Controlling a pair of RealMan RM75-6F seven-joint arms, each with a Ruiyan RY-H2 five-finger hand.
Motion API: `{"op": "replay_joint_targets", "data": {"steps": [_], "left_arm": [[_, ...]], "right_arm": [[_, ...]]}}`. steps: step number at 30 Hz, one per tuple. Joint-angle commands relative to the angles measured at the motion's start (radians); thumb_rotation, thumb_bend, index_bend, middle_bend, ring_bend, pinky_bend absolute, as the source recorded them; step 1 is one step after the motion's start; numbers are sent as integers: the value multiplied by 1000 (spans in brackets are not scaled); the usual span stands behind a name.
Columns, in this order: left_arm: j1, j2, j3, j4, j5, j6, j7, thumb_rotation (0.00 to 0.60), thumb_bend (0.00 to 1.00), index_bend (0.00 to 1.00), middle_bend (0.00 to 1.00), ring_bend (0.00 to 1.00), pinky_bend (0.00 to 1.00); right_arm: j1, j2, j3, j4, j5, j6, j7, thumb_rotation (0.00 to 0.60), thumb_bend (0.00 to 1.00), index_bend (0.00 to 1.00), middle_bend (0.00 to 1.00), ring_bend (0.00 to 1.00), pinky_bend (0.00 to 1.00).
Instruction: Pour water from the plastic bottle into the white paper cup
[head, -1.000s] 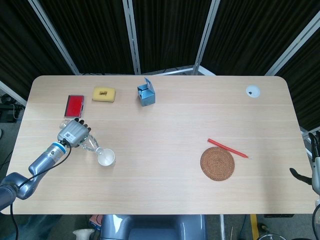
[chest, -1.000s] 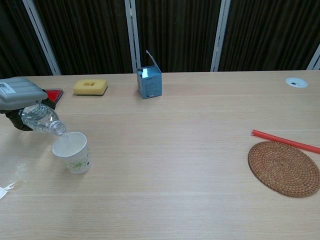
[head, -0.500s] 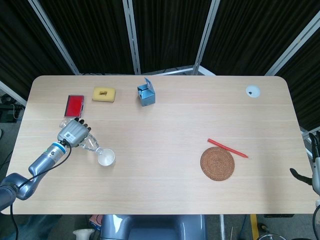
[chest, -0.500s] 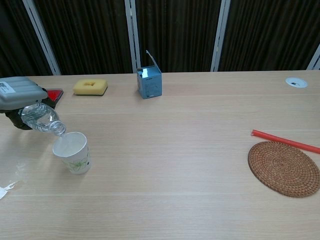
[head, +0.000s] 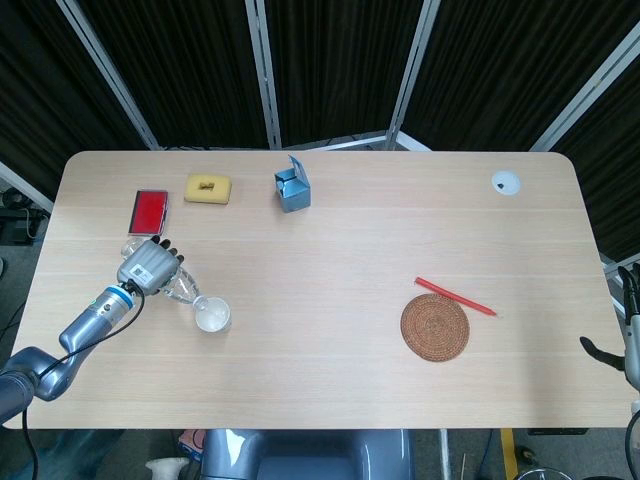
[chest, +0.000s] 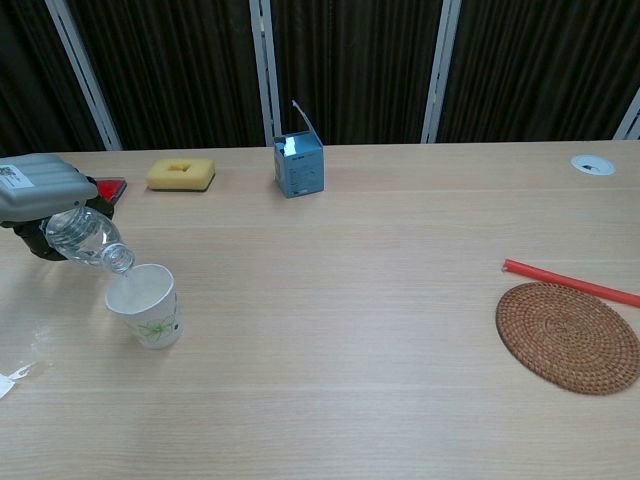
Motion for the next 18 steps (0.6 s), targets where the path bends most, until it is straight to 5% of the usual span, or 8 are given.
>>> {"op": "replay_joint_targets", "data": {"steps": [1, 18], "left_arm": [[1, 1, 0, 3, 3, 6, -7, 600, 541, 586, 439, 287, 333], [15, -11, 43, 93, 100, 122, -354, 600, 513, 586, 437, 286, 329]], "right_arm": [[0, 0, 0, 0, 0, 0, -1, 600, 0, 0, 0, 0, 0], [2, -2, 0, 2, 4, -4, -5, 600, 0, 0, 0, 0, 0]]}}
